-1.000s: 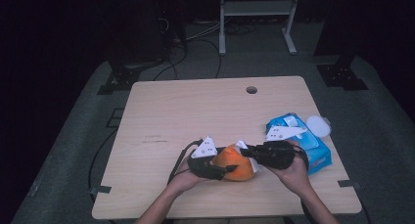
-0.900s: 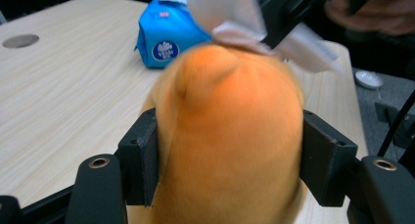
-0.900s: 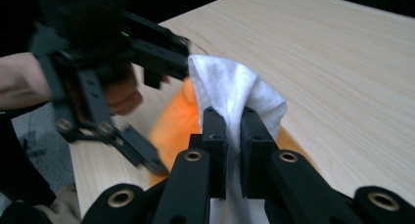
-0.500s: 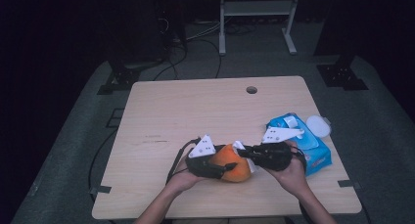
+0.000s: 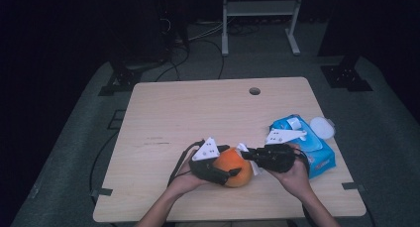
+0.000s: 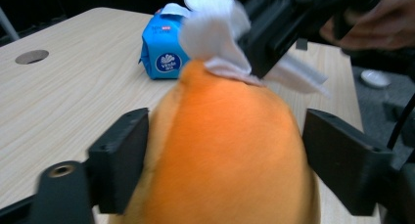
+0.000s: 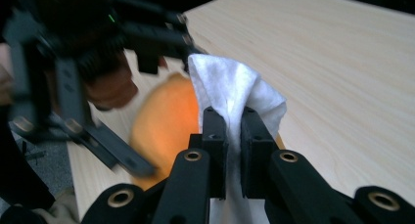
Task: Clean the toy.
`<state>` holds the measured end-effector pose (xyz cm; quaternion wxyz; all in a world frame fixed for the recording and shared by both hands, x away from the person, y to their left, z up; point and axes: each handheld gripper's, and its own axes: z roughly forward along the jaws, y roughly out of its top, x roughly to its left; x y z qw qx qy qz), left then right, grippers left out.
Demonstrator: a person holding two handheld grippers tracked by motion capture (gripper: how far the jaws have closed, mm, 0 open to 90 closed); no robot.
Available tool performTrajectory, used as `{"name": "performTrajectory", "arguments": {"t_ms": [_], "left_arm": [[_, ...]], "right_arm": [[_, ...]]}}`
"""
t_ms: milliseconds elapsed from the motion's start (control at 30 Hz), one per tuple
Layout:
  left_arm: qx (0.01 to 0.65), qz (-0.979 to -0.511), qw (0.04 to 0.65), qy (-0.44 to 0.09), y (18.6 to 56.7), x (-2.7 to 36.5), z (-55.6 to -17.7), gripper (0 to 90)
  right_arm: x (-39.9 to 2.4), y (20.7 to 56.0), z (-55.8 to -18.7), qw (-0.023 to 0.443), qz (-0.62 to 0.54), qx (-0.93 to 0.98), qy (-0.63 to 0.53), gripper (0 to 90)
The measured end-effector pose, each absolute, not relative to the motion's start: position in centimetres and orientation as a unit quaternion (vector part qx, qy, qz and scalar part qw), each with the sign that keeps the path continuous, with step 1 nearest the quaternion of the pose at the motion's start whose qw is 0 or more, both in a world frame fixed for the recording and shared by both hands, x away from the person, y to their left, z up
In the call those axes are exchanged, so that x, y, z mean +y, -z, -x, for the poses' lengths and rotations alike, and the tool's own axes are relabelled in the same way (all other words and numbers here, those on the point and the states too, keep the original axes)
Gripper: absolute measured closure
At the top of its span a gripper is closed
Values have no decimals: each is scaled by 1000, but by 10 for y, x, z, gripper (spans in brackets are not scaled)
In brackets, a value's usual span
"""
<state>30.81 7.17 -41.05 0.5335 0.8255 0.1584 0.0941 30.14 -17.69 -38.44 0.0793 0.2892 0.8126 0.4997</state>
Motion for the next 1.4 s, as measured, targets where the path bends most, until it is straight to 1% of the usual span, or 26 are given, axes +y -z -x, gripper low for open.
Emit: {"name": "performTrajectory", "arguments": {"t_ms": [67, 100, 200, 233, 300, 333, 433, 467, 500, 567, 633, 667, 733, 800, 933, 967, 1000, 1067, 1100, 1133, 1167, 1200, 1300, 1333, 1400], "left_arm": [[167, -825, 533, -86, 411, 79, -313, 110], [171, -824, 534, -78, 412, 83, -315, 93], [180, -823, 535, -66, 415, 90, -320, 83], [185, -821, 538, -44, 419, 92, -324, 92], [180, -821, 541, -36, 422, 92, -324, 176], [174, -822, 541, -41, 424, 88, -322, 215], [183, -815, 547, -54, 425, 80, -318, 246], [186, -812, 550, -59, 425, 76, -316, 247], [182, -812, 551, -62, 424, 71, -314, 245], [170, -816, 549, -66, 421, 68, -312, 202], [171, -810, 559, -50, 422, 74, -315, 149], [179, -803, 568, -35, 425, 78, -318, 139], [198, -806, 557, -23, 432, 81, -323, 110], [195, -811, 552, -17, 440, 77, -324, 138], [200, -807, 555, -31, 441, 73, -323, 242], [207, -805, 554, -36, 440, 73, -323, 242], [211, -804, 554, -42, 441, 73, -323, 272], [216, -802, 555, -46, 441, 73, -322, 302], [216, -803, 554, -44, 441, 73, -322, 312], [214, -803, 554, -44, 441, 74, -321, 318], [214, -803, 555, -44, 441, 74, -321, 324], [212, -803, 555, -43, 441, 74, -321, 326], [199, -807, 554, -48, 441, 72, -319, 324], [196, -807, 555, -50, 440, 72, -319, 316], [191, -803, 562, -49, 440, 70, -319, 260]], "right_arm": [[-180, 389, -304, 73, -298, 812, -497, 825], [-181, 391, -305, 72, -301, 812, -496, 825], [-184, 392, -306, 70, -304, 810, -497, 825], [-185, 392, -307, 71, -307, 810, -494, 825], [-186, 392, -308, 72, -307, 810, -493, 825], [-185, 390, -307, 77, -306, 811, -492, 825], [-182, 381, -300, 82, -294, 807, -506, 825], [-179, 377, -298, 77, -282, 805, -516, 825], [-175, 375, -296, 81, -271, 808, -516, 825], [-166, 373, -290, 105, -260, 823, -494, 825], [-167, 377, -292, 110, -261, 825, -488, 826], [-171, 379, -294, 111, -268, 824, -487, 825], [-182, 381, -299, 117, -287, 816, -488, 825], [-190, 382, -302, 117, -300, 808, -493, 825], [-187, 383, -299, 121, -297, 812, -487, 825], [-185, 383, -297, 123, -291, 814, -487, 825], [-180, 381, -293, 113, -280, 817, -492, 825], [-171, 380, -288, 103, -260, 823, -495, 824], [-162, 380, -282, 113, -243, 834, -482, 824], [-161, 379, -281, 126, -238, 837, -476, 825], [-163, 378, -282, 124, -242, 836, -477, 825], [-168, 377, -285, 126, -248, 832, -480, 825], [-191, 377, -298, 151, -287, 818, -476, 824], [-200, 380, -303, 152, -299, 814, -474, 824], [-212, 385, -308, 134, -319, 806, -480, 824]]}}
